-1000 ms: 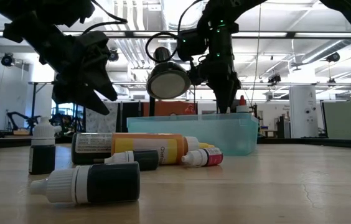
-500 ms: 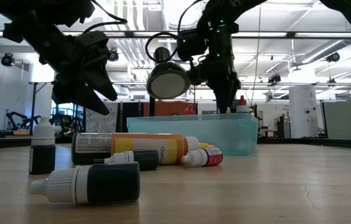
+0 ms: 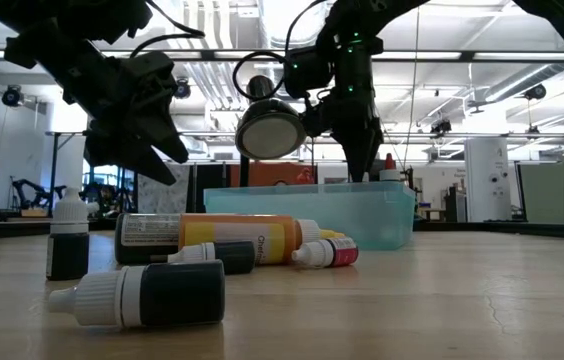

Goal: Pick & Place food coloring
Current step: Put the large orange food coloring bottle into the green bin, then adjust the large yellow food coloring bottle

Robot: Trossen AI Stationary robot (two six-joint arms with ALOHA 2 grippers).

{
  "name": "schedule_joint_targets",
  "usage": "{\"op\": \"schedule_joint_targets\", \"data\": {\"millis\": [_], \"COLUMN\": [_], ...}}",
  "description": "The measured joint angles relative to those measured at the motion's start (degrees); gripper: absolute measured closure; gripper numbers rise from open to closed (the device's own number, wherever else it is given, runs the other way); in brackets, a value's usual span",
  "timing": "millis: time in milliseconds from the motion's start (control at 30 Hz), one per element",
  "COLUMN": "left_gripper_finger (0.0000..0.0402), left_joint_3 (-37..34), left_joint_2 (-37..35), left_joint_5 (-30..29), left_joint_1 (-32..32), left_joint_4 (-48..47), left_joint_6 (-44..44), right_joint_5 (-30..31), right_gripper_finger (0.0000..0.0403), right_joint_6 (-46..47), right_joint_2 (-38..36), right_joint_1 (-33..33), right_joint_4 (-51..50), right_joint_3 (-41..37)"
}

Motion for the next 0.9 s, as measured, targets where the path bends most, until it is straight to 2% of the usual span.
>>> {"op": "schedule_joint_targets", "data": {"millis": [267, 433, 600, 733, 900], "left_gripper_finger": [0.0179, 0.0179, 0.0179, 0.0179, 0.0179], "left_joint_3": [0.0, 0.0, 0.0, -0.1, -0.3], "left_joint_2": [0.0, 0.0, 0.0, 0.3, 0.3], "left_joint_5": [0.2, 1.1, 3.8, 5.6, 5.6], "left_joint_1": [-0.1, -0.1, -0.3, -1.7, -5.6], "left_joint_4": [0.0, 0.1, 0.1, 0.0, 0.0], "left_joint_6": [4.1, 8.7, 12.6, 13.2, 12.9], "right_joint_5": [0.3, 4.4, 4.7, 4.7, 4.5], "right_gripper_finger": [0.0226, 0.0225, 0.0225, 0.0225, 0.0225], "right_joint_6": [0.0, -0.8, -2.7, -5.1, -9.0], "right_joint_2": [-1.1, -3.8, -8.0, -10.5, -11.9], "right_joint_1": [0.0, 0.1, 1.1, 4.0, 10.7], "right_joint_4": [0.1, 1.2, 4.8, 8.2, 11.8], "right_joint_3": [0.0, 0.0, 0.0, 0.0, 0.0]}}
